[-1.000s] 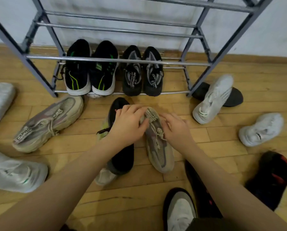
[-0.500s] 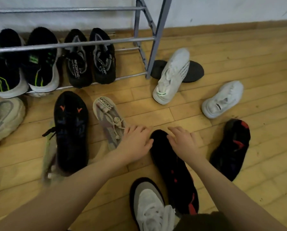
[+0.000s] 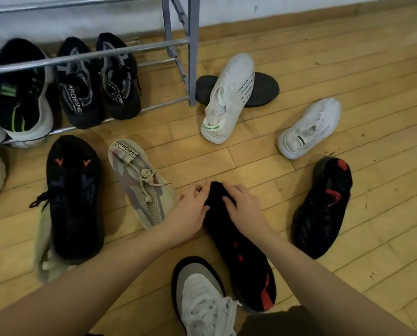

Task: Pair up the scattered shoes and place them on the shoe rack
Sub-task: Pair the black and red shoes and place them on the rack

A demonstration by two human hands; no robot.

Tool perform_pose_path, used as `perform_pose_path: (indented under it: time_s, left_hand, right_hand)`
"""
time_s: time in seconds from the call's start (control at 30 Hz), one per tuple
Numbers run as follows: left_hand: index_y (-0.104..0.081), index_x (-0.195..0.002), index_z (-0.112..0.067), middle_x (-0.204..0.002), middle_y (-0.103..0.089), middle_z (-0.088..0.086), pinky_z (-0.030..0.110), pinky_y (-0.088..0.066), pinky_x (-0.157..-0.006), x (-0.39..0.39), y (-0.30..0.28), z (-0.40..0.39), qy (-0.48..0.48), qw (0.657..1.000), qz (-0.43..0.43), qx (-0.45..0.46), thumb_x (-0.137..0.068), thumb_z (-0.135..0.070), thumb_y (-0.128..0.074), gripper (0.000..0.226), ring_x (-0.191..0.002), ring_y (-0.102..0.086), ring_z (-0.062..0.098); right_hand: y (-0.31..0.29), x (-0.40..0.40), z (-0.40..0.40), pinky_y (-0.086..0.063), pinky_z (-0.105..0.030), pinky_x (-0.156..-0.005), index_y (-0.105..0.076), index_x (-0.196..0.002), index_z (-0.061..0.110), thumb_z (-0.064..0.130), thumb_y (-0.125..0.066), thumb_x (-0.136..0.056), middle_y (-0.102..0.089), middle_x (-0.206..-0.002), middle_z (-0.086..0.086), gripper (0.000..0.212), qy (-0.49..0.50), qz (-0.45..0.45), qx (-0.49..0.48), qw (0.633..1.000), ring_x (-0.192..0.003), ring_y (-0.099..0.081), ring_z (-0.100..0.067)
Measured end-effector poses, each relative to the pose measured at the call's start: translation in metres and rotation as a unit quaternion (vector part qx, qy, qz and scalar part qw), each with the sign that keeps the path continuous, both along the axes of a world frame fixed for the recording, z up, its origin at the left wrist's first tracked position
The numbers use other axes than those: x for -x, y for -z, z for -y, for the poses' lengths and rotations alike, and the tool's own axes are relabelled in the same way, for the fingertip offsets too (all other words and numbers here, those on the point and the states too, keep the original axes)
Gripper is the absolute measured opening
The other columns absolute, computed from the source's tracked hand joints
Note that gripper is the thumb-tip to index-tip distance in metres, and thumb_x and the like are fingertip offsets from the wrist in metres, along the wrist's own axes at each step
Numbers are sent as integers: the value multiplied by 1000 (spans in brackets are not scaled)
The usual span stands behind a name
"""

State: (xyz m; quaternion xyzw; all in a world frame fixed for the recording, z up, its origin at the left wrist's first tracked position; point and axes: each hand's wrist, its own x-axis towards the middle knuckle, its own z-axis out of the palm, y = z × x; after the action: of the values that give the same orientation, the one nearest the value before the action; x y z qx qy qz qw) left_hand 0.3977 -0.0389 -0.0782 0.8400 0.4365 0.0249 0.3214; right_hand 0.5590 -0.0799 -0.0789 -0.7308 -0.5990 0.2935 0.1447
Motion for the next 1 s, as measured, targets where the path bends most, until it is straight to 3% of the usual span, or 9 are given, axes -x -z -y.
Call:
perform_pose_path:
  time_s: [0.07, 0.2, 0.43, 0.53, 0.67, 0.77, 1.0]
  left_hand:
    - [-11, -148, -15, -132, -36, 10, 41, -39, -100, 4, -9, -2, -10, 999, 43, 20, -96, -21, -44, 62, -111, -47, 26]
    - [-15, -148, -18, -132, -34, 8, 32, -39, -101, 16, -37, -14, -37, 994, 102, 11, -96, -18, -46, 60, -113, -44, 23]
    - [-17, -147, -15, -134, -32, 9, 16, -29, -101, 48, -94, -32, -77, 985, 147, -47, -95, -10, -45, 59, -119, -39, 16]
    - [-22, -146, -10, -135, -32, 15, 27, -33, -105, 64, -111, -42, -90, 980, 145, -98, -94, -8, -47, 57, -120, -40, 22]
    - [-28, -143, -5, -134, -33, 21, 49, -42, -95, 87, -118, -55, -86, 971, 113, -194, -93, -10, -50, 55, -104, -51, 30]
    - [-22, -146, -10, -135, -32, 18, 51, -44, -92, 103, -113, -71, -104, 967, 100, -208, -94, -15, -49, 59, -99, -51, 25]
    - [-21, -146, -12, -132, -35, 16, 51, -44, -94, 119, -88, -114, -128, 964, 128, -194, -93, -16, -49, 60, -108, -49, 24]
  right_hand:
    - [-10, 2, -1, -43, -31, -94, -43, -139, 19, 25, -45, -97, -53, -125, -2, 42, 2, -39, -15, 999, -109, -52, -16]
    - [-35, 8, -14, -36, -12, -83, -49, -135, 18, 19, -49, -96, -56, -113, -2, 39, 6, -96, -79, 992, -100, -52, -10]
    - [-77, 36, -52, -33, -1, -84, -55, -129, 15, 6, -47, -95, -59, -108, -7, 36, -18, -146, -187, 971, -98, -52, -9]
    - [-89, 52, -67, -35, -3, -84, -56, -128, 17, 9, -48, -95, -56, -102, -1, 35, -30, -140, -221, 965, -95, -51, -7]
    - [-97, 76, -85, -36, -5, -87, -57, -126, 8, 4, -51, -93, -55, -100, 3, 34, -39, -158, -287, 944, -94, -49, 10]
    - [-95, 94, -102, -34, -2, -86, -57, -125, 5, 3, -52, -93, -55, -99, 1, 33, -50, -147, -317, 936, -94, -45, 19]
    - [-79, 112, -139, -39, -6, -84, -56, -127, 11, 6, -51, -94, -56, -100, 4, 34, -50, -149, -323, 933, -93, -50, 8]
